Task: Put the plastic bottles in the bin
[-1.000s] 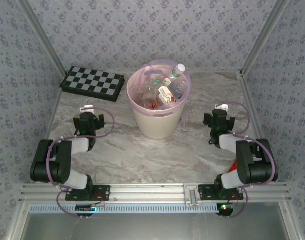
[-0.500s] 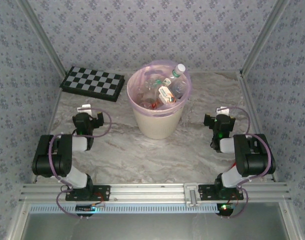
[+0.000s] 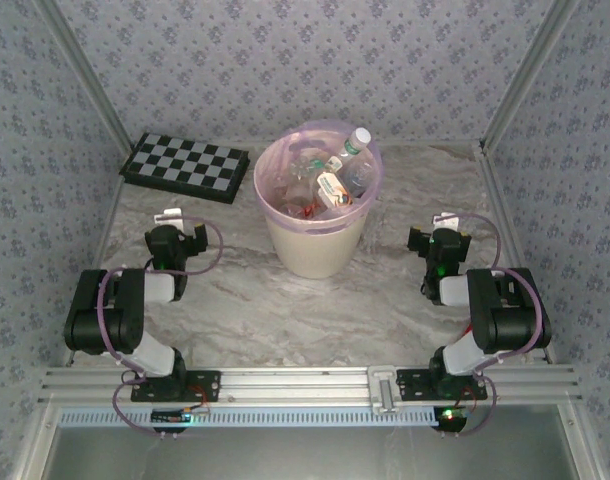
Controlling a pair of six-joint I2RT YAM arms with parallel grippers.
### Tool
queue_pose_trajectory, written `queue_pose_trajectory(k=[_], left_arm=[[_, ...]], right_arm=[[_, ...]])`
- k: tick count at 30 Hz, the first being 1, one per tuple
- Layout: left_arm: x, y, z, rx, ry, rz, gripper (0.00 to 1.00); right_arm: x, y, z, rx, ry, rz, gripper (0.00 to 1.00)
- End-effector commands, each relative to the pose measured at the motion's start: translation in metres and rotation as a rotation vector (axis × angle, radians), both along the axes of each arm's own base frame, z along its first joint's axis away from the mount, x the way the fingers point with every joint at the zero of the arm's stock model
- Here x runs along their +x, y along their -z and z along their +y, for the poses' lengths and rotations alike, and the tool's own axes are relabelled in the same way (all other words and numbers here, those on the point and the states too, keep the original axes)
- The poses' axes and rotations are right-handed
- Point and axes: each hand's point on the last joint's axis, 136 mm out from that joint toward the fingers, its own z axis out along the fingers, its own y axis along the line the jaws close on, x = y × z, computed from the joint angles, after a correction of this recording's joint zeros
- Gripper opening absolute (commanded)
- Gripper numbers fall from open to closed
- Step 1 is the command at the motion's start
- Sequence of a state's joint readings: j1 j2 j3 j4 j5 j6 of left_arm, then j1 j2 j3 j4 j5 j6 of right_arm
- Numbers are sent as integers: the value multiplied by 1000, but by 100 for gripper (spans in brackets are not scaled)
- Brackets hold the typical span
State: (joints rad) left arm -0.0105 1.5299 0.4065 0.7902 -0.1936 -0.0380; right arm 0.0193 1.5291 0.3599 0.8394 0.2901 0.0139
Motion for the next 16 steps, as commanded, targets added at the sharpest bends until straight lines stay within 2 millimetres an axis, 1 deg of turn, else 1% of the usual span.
queue_pose_trajectory(k=[1,16], left_arm=[[3,-7,-2,-16,12,-38,99],[3,-6,-2,-15,13,-37,99]], right_arm=[[5,-10,-1,0,-2,-36,100],[5,-10,-1,0,-2,-36,100]])
